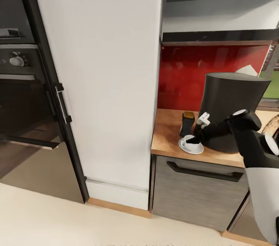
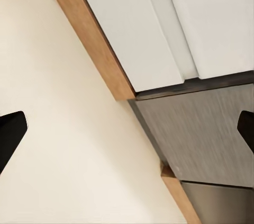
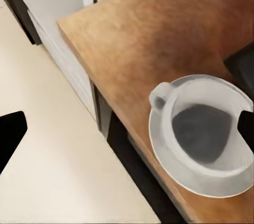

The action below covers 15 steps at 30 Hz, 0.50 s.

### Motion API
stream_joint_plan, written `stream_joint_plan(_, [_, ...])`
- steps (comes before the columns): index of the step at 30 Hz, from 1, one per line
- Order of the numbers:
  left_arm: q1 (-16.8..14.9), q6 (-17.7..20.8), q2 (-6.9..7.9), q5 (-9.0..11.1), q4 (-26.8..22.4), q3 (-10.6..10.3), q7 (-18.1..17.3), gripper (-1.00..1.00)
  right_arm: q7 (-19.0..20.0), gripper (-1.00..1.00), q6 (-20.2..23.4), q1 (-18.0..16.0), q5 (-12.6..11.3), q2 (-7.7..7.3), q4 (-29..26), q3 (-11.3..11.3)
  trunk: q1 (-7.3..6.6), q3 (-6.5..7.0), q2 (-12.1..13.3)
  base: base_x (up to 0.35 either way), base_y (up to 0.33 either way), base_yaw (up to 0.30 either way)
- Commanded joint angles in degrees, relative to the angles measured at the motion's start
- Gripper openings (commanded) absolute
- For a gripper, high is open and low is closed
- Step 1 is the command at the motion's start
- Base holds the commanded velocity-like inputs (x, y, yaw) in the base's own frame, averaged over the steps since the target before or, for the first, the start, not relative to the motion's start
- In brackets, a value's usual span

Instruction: Set up a coffee station on the kitchen countertop: keep the coffee maker on the countertop, move the bottle of coffee from the kitchen shelf to the counter next to the coffee maker, place a paper coffee filter on top of the coffee maker, put the saucer next to the coffee maker with the coffee cup on the saucer, and place the electric kettle next to the coffee maker.

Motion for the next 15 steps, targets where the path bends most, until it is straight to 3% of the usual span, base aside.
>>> stream_joint_plan(1, [0.0,0.4,0.00,0.3,0.0,0.0,-0.1,1.00,0.6,1.00,-0.4,0.5,0.1,-0.13,-0.1,0.0,-0.01,-0.05,0.0,-0.170,0.000,0.000])
stream_joint_plan(4, [0.0,0.4,0.00,0.3,0.0,0.0,-0.1,1.00,0.6,1.00,-4.5,4.3,-3.6,-1.59,-0.1,-0.1,-0.01,-0.05,0.0,-0.244,0.000,0.000])
stream_joint_plan(6, [0.0,0.4,0.00,0.3,0.0,0.0,-0.1,1.00,0.6,1.00,-6.8,6.6,-4.6,-2.00,-0.1,-0.1,-0.01,-0.05,0.0,-0.143,0.000,0.000])
stream_joint_plan(8, [0.0,0.4,0.00,0.3,0.0,0.0,-0.1,1.00,0.6,1.00,-9.0,9.0,-4.9,-2.15,-0.1,-0.1,-0.01,-0.04,0.0,-0.063,0.000,0.000])
stream_joint_plan(10, [0.0,0.4,0.00,0.3,0.0,0.0,-0.1,1.00,0.6,1.00,-13.5,13.7,-5.1,-2.29,0.0,-0.2,-0.01,-0.04,0.0,-0.021,0.000,0.000])
stream_joint_plan(12, [0.0,0.4,0.00,0.3,0.0,0.0,-0.1,1.00,0.6,1.00,-15.4,15.8,-5.1,-2.31,0.0,-0.5,-0.01,-0.04,0.0,-0.012,0.000,0.000])
stream_joint_plan(14, [0.0,0.4,0.00,0.3,0.0,0.0,-0.1,1.00,0.6,1.00,-18.2,19.2,-5.0,-2.35,0.1,-2.6,-0.01,-0.04,0.0,-0.006,0.000,0.000])
stream_joint_plan(15, [0.0,0.4,0.00,0.3,0.0,0.0,-0.1,1.00,0.6,1.00,-20.3,22.1,-5.0,-2.35,0.5,-6.7,-0.01,-0.04,0.0,-0.003,0.000,0.000])
